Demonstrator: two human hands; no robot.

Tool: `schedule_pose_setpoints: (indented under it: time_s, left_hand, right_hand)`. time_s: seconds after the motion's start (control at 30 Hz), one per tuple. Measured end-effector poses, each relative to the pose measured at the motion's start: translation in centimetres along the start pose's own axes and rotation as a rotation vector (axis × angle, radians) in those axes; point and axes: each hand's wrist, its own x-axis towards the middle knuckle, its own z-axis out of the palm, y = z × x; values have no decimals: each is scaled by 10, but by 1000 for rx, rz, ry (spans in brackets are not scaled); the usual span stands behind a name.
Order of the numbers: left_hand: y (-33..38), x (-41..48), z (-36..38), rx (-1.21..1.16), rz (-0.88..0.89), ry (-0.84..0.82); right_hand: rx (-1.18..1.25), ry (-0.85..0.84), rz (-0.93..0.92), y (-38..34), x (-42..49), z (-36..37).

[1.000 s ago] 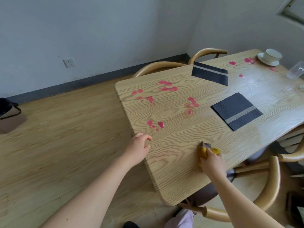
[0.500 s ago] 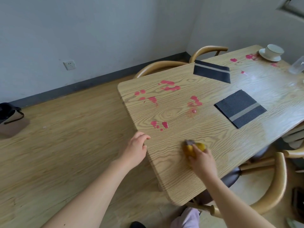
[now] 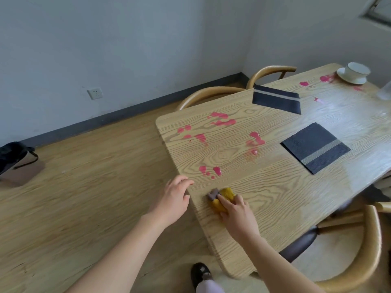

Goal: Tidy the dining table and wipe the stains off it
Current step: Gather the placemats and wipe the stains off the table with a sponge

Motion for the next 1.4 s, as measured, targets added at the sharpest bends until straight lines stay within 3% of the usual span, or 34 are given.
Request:
schedule_pose_setpoints:
  time_s: [0.17,0.27,0.4,0.57,0.67,0.83,0.97,1.07,1.27,1.4]
  left_hand:
    - [0,18,-8,8,30,-31]
    - [0,39,-13,25,62,-61]
    - [1,78,-21,58,91,-89]
    - [10,119,-28,110,134,-177]
    - [20,155,-35,121,187,-177]
    - [26,191,-30,72,204,-196]
    - [18,203,-30,76,202,-254]
    - [14,217,-35,75,191,-270]
    - [20,242,-38,110,221,-325]
    - [28,259,-39,120,286,-338]
  right_hand:
    - [46,103,414,94,15,-28]
    - [86,131,557,100,32,-36]
    - [104,156,489,57,66,-29]
    - [128,74,310,-9,90,-16]
    - [143,91,287,4,102,-24]
    - [170,200,595,82,116,-47]
    - [195,188,829,120,126,-62]
    - [169,155,749,99,153,-65]
    - [58,12,296,2,183,-52]
    - [25,38,309,14,176,-49]
